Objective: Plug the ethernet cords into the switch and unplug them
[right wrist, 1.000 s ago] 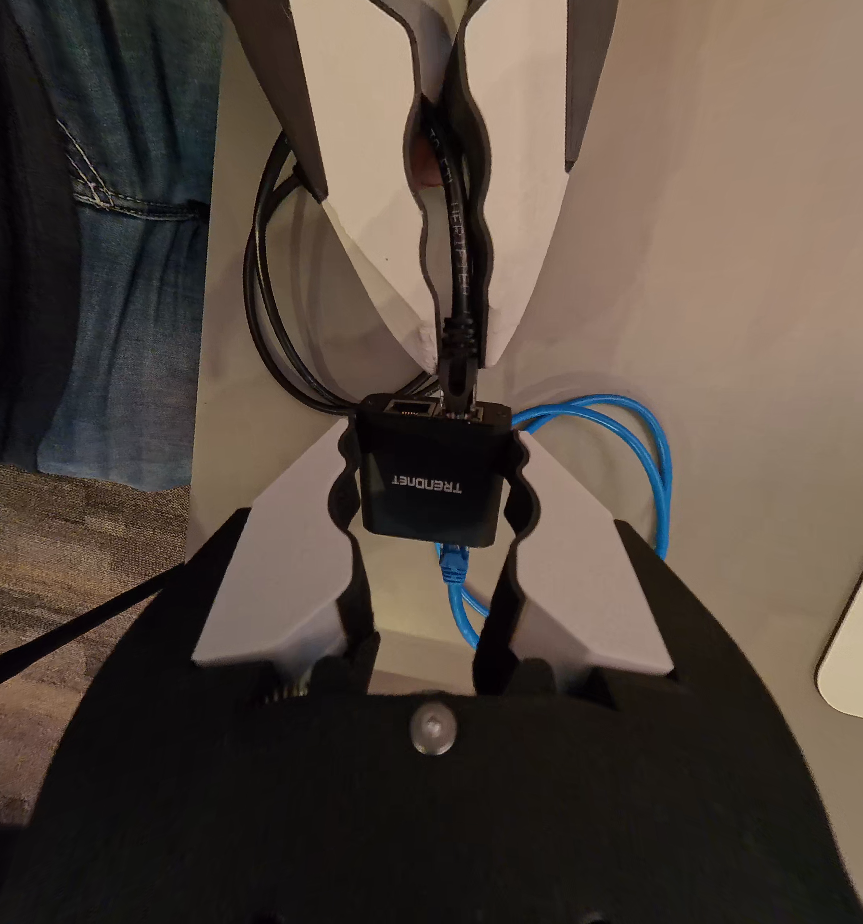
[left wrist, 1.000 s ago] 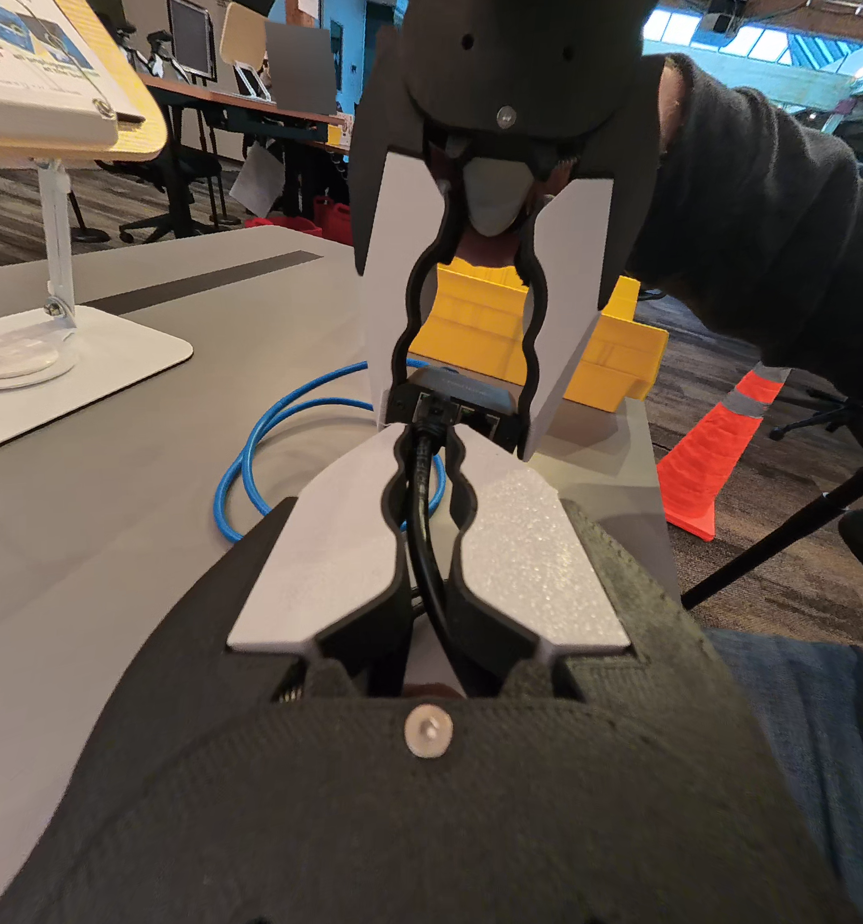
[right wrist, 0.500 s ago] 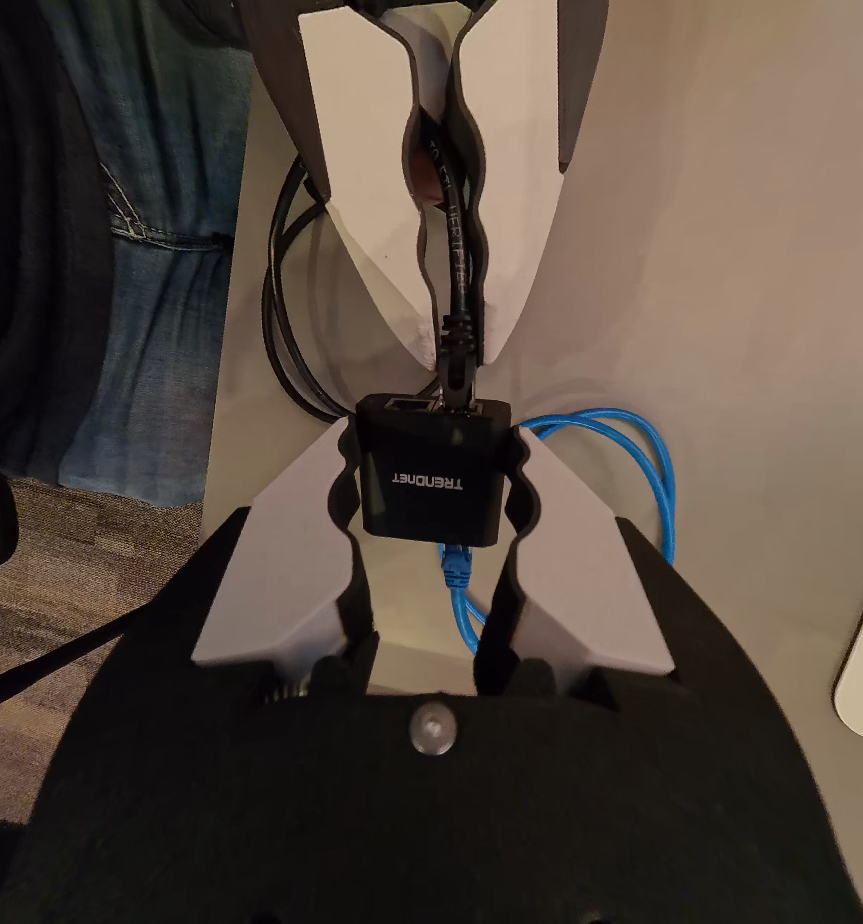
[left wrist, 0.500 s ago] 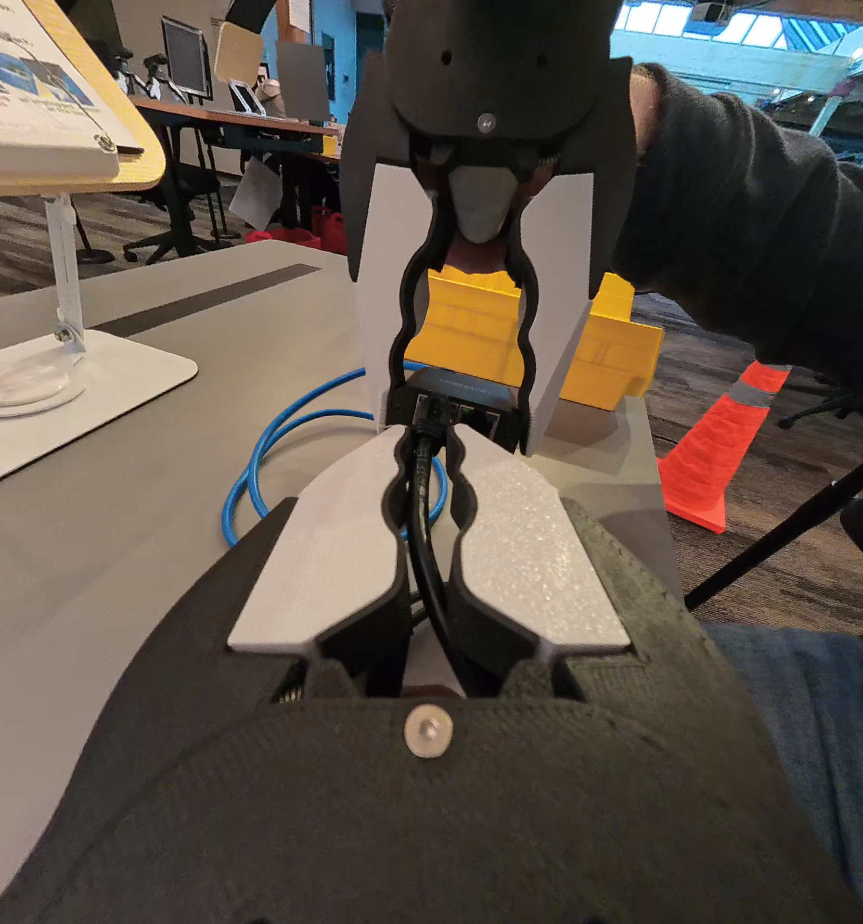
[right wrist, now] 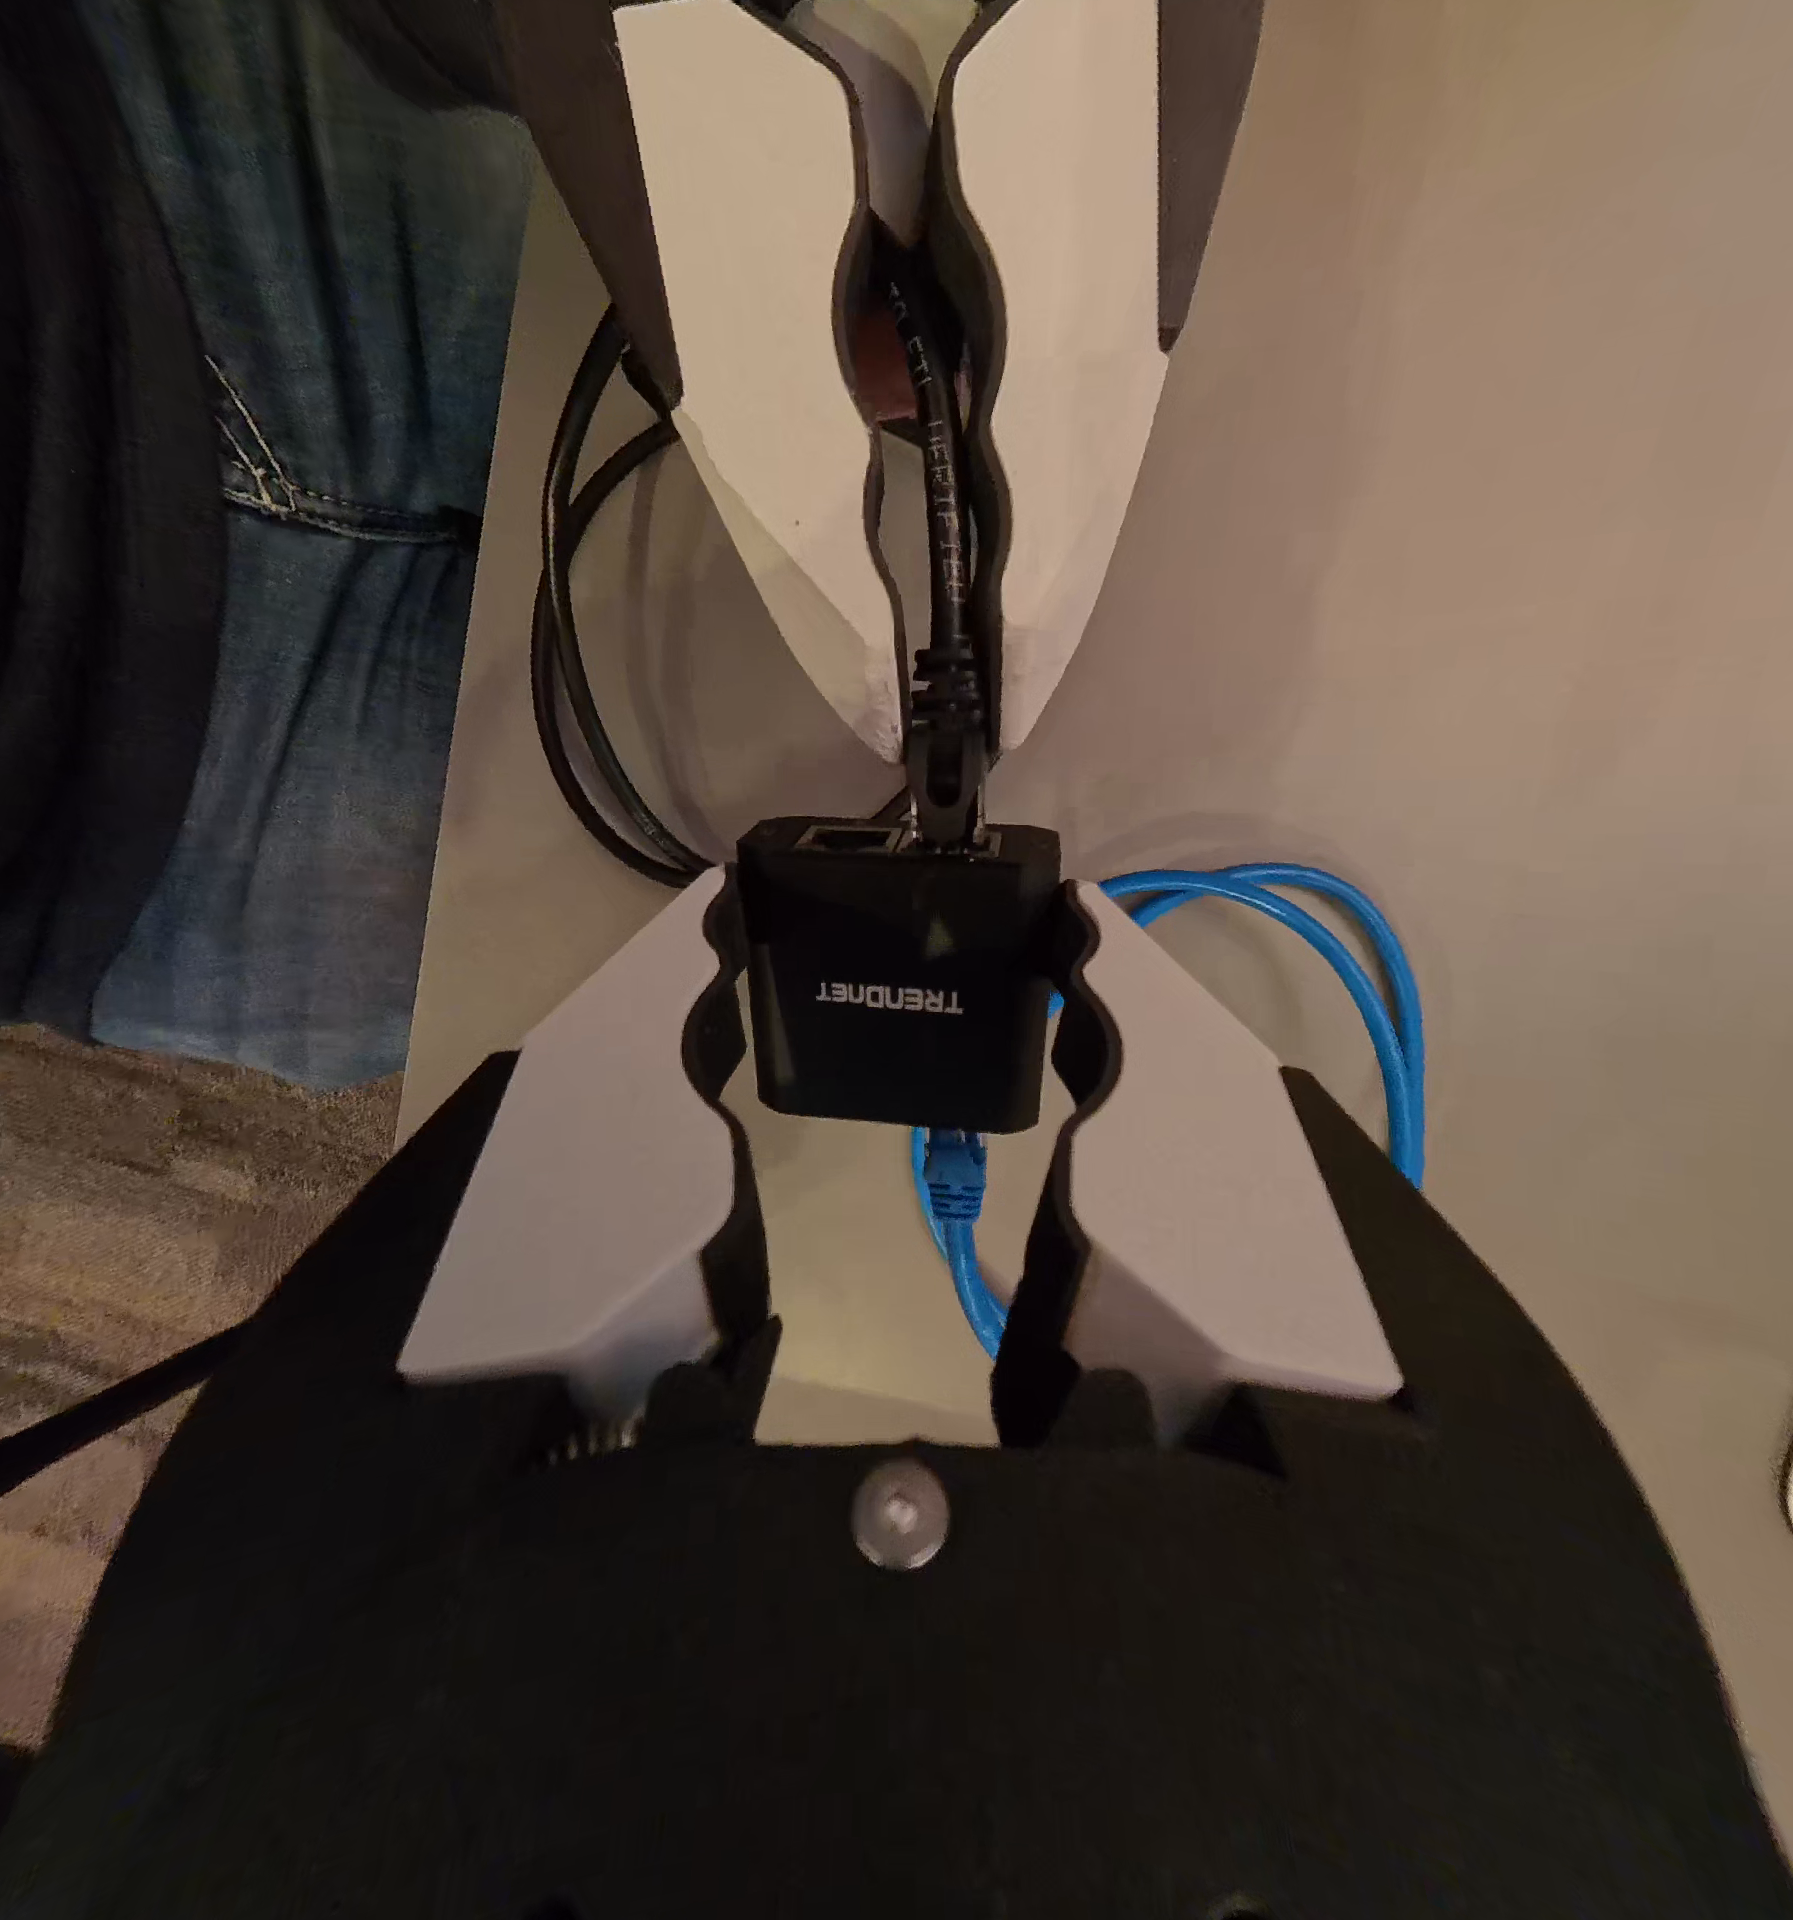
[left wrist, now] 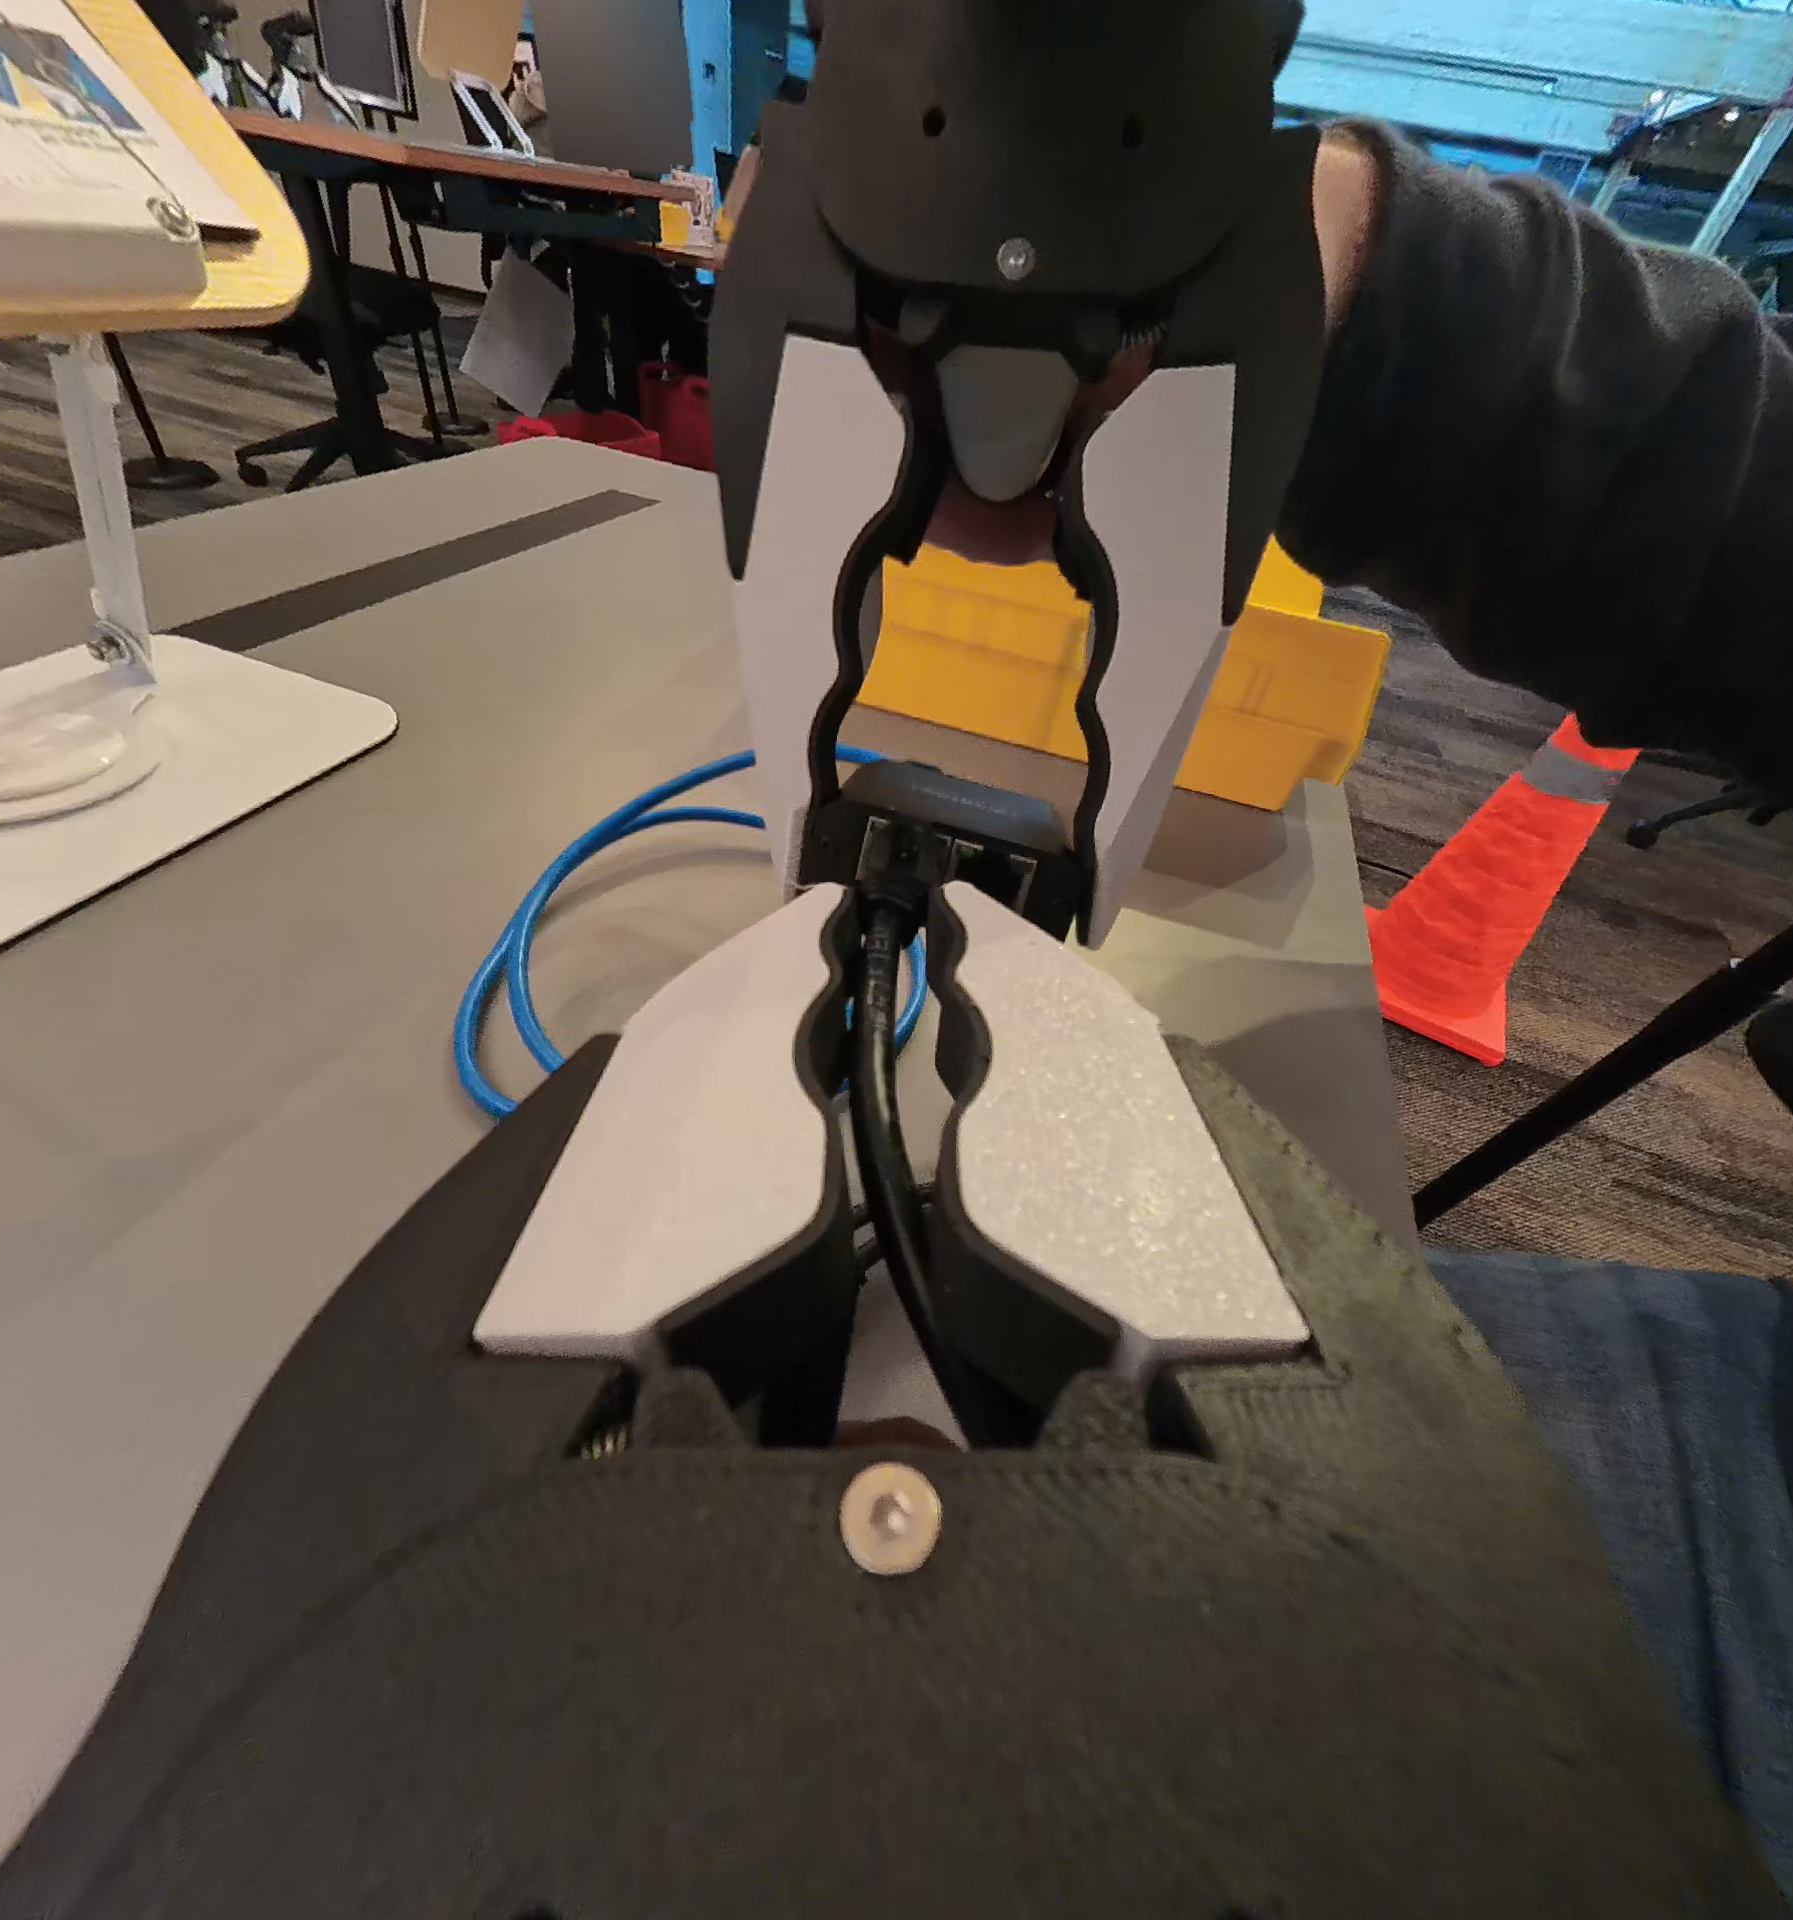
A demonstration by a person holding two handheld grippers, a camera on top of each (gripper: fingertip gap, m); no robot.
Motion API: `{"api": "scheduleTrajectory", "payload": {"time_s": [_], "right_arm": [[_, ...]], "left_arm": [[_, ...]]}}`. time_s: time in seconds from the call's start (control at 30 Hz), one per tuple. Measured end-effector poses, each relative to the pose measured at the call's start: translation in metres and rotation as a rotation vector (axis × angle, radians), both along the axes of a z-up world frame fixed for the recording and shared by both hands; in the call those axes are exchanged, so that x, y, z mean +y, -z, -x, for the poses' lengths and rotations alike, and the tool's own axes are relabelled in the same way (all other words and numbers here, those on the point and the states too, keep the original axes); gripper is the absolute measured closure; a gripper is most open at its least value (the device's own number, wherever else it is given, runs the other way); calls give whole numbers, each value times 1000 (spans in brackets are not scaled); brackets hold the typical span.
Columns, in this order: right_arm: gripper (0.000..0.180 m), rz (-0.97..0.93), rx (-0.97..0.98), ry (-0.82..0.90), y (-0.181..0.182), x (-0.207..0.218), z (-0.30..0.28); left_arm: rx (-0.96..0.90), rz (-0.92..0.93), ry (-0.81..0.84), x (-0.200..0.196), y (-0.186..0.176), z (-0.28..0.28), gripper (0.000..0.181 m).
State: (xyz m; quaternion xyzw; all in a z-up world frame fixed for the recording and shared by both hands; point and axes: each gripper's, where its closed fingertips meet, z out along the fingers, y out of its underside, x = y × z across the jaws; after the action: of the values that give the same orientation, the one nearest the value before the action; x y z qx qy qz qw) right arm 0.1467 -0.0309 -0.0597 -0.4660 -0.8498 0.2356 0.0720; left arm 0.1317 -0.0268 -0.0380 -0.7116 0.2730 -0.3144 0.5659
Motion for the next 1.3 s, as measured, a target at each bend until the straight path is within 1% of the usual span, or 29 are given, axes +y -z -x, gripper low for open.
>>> {"api": "scheduleTrajectory", "payload": {"time_s": [0.1,0.23,0.3,0.37,0.57,0.7,0.93,1.1,1.2,1.3], "right_arm": [[121,-13,44,13,2,2,2],[102,-53,44,36,21,9,-9],[104,-46,114,50,21,7,-4],[111,-37,161,76,19,8,-1],[113,-17,157,108,23,8,-7],[113,-20,143,122,25,11,-12],[114,0,155,152,27,15,-19],[114,5,161,168,27,18,-22],[114,15,167,180,26,20,-23],[114,18,168,190,28,21,-26]], "left_arm": [[-26,23,-10,1,1,0,169],[-61,23,-23,2,-8,4,169],[-60,27,-21,1,-9,2,169],[-82,39,-18,1,-9,1,169],[-89,67,2,2,-3,-3,169],[-81,32,2,3,-11,0,164],[45,21,-59,5,-10,10,154],[104,-3,-98,2,-22,20,149],[135,-28,-123,-2,-38,30,149],[189,-39,-178,-10,-60,54,148]]}}
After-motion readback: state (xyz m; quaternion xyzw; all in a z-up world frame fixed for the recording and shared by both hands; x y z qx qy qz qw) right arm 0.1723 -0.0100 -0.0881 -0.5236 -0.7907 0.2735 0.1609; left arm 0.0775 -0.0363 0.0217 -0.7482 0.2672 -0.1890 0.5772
